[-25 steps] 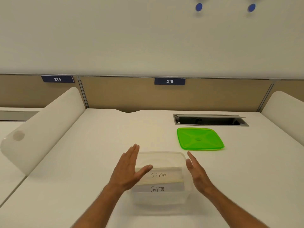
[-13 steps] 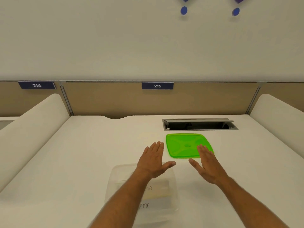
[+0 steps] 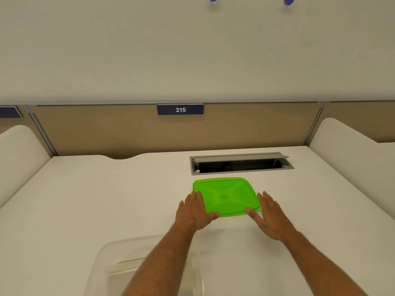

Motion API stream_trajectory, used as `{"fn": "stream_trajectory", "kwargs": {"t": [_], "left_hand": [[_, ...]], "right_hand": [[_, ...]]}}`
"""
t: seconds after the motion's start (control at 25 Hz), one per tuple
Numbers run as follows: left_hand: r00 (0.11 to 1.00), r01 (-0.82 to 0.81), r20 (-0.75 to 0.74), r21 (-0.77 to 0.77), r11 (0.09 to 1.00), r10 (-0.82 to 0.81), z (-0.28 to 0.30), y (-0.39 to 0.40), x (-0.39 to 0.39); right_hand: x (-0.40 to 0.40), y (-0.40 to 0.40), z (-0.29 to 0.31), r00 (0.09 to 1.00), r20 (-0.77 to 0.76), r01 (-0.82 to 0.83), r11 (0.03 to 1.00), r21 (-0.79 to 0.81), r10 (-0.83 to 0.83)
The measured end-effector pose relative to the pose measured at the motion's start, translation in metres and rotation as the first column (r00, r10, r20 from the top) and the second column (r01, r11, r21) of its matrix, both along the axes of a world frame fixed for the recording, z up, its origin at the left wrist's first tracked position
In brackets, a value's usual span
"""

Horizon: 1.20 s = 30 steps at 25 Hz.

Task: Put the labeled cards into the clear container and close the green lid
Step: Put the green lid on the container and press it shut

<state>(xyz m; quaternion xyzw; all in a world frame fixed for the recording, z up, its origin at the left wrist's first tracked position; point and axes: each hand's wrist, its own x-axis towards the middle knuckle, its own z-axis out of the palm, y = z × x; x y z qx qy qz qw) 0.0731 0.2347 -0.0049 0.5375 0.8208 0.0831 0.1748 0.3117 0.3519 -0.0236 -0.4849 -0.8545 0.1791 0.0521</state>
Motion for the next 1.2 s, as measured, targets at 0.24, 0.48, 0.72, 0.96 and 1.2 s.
{"fn": "stream_trajectory", "kwargs": {"t": [0.24, 0.48, 0.72, 0.96, 1.2], "left_hand": [[0.928, -0.175, 0.309, -0.126, 0.976, 0.207, -0.017, 0.026, 0.002], [0.826, -0.244, 0.503, -0.089, 0.966, 0.255, -0.021, 0.026, 0.005], [0.879, -0.302, 0.386, 0.0, 0.953, 0.279, -0.004, 0.02, 0.003], [0.958, -0.281, -0.003, 0.187, 0.941, 0.287, 0.023, -0.001, -0.004], [0.964, -0.214, -0.059, 0.399, 0.891, 0.258, 0.048, -0.023, -0.023]], "right_hand": [[-0.015, 0.011, -0.006, 0.954, -0.275, 0.056, 0.973, -0.224, -0.118], [-0.02, 0.018, -0.009, 0.914, -0.359, 0.087, 0.956, -0.279, -0.188], [-0.015, 0.019, -0.01, 0.961, -0.217, 0.145, 0.979, -0.145, -0.174], [-0.014, 0.017, 0.0, 0.922, -0.323, 0.268, 0.954, 0.136, -0.213], [-0.008, 0.01, 0.036, 0.848, -0.529, 0.12, 0.985, 0.126, -0.035]]}}
